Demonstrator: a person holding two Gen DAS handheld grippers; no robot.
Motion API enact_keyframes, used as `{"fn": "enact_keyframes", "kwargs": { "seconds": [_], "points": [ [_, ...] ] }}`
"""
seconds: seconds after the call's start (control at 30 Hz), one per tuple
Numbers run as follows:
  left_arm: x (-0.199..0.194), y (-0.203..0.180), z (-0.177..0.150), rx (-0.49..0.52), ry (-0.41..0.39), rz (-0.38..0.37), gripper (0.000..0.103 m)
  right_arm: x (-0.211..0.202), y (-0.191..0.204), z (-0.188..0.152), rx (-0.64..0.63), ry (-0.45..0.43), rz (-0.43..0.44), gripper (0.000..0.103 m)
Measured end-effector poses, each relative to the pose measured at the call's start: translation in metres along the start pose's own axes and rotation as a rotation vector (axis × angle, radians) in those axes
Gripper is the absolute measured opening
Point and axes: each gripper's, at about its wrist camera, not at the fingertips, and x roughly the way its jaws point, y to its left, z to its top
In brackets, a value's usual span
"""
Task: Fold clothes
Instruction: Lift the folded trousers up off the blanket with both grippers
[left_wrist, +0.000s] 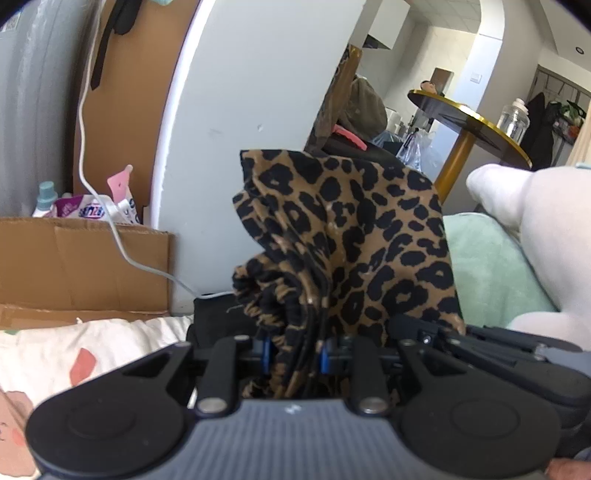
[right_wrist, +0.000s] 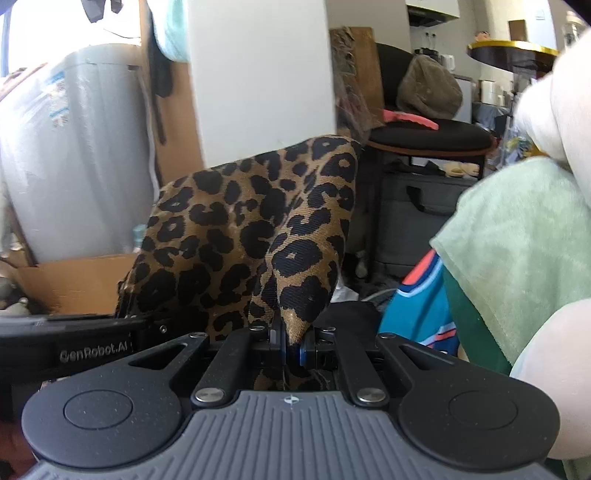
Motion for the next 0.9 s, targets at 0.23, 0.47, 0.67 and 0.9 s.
{"fn": "enact_keyframes", "kwargs": {
  "seconds": [0.23, 0.47, 0.67, 0.9],
  "points": [
    [0.051, 0.004, -0.032, -0.052, -0.039, -0.013, 0.025, 0.052, -0.022, -0.021, 0.016, 0.007, -0.084, 0.005],
    [0.082, 0.027, -0.074, -0.090, -0.055, -0.057, 0.025, 0.085, -0.036, -0.057, -0.039, 0.023, -0.083, 0.005],
    [0.102, 0.041, -0.101, -0.055, -0.062, -0.111, 0.025, 0.111, -0.046, -0.080, -0.079, 0.020, -0.078, 0.005],
    [0.156, 0.080, -0.098, -0.127, 0.006, -0.213, 0.025, 0.159, -0.057, -0.090, -0.142, 0.013, -0.063, 0.005]
  ]
}}
